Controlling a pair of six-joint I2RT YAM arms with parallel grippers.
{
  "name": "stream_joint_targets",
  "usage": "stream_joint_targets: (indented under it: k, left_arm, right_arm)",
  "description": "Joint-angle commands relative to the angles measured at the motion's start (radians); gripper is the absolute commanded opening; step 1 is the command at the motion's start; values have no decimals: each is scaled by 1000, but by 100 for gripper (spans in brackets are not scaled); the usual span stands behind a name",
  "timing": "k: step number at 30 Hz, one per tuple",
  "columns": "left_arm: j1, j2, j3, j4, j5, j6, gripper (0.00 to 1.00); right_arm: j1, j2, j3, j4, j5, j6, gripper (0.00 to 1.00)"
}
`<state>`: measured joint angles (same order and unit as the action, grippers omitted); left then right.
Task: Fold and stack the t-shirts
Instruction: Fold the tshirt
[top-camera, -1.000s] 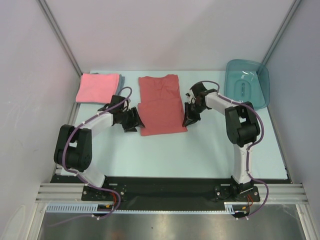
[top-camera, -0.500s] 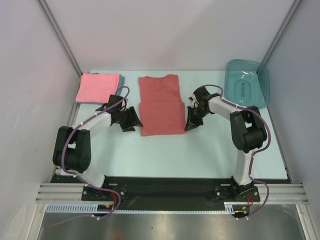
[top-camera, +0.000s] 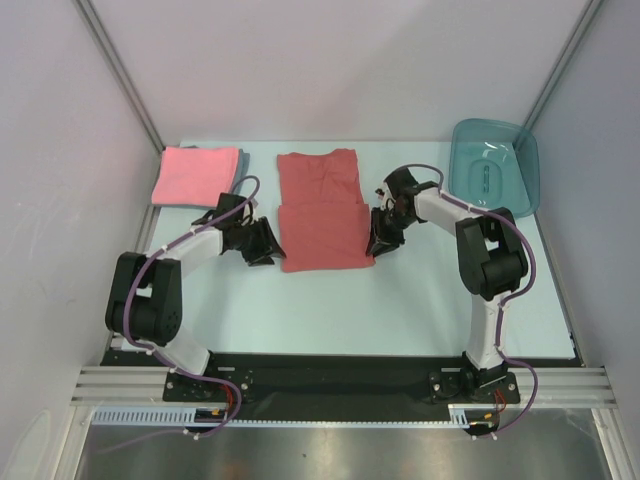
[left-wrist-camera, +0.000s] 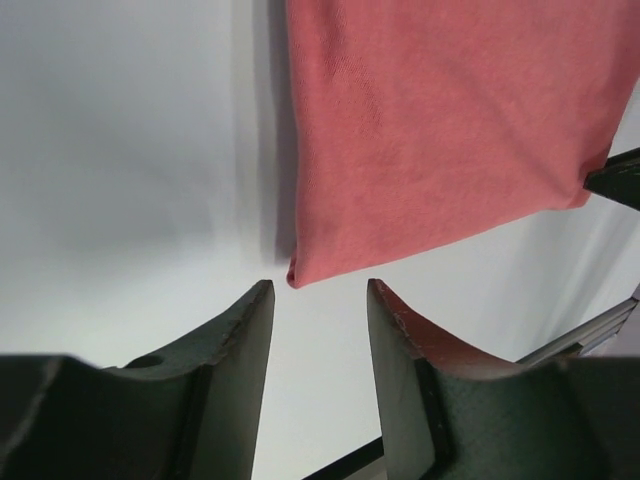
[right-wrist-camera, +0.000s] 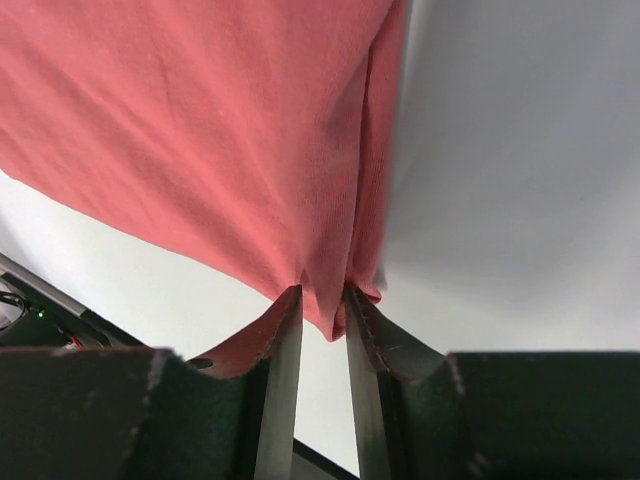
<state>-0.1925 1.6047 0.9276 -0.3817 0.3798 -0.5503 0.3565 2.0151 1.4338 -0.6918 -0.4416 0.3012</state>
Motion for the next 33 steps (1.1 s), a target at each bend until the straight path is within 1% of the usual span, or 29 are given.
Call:
stream_joint_targets:
  k: [1,2,4,9,13,14,17,19,20,21,24,27,29,31,33]
  left_arm:
    - [8,21,14,56,51,1,47]
    - [8,26,13,61,54,-3,44]
    - [8,35,1,75,74,-11,42]
    - [7,44,-30,90,93,-25,41]
    - [5,70,-45,122,126,-42,36]
    - [4,73,-49,122,128,-42,33]
    - [-1,75,-67,119,116,-42,32]
    - [-1,69,-76,109,104,-36,30]
    - [-1,63,-82,104,91,-31,26]
    - [-1,55,-93,109,90,-28,24]
    - [-1,69,-99,104,96,-23,23]
    - [-1,84,-104,112,114,-23,21]
    - [-1,72,-104,99,108,-17,23]
    - [-1,51,-102,80,77,-14,27]
    - [-1,15,-102,66,59,-13,38]
  right_arm:
    - [-5,7,47,-26,18,-20,29]
    - [-8,2,47,-26,18,-20,29]
    - [-14,2,47,-32,12,-19,29]
    - [-16,2,31,-20,-3,-17,30]
    - [-11,23,27,-8,-38,-4,29]
    - [-10,22,22,-3,-42,1,29]
    - [-5,16,8,6,-43,10,29]
    - [-5,2,-4,12,-34,10,31]
    - [-8,-1,-12,12,-29,9,33]
    - [-10,0,-13,9,-22,1,33]
    - [-19,8,-18,3,-31,-4,31]
    - [-19,8,-21,2,-34,-8,31]
    - [-19,-4,-27,6,-26,-5,32]
    - [-19,-16,-44,9,-20,-5,36]
    - [-22,-35,-58,14,-17,-8,43]
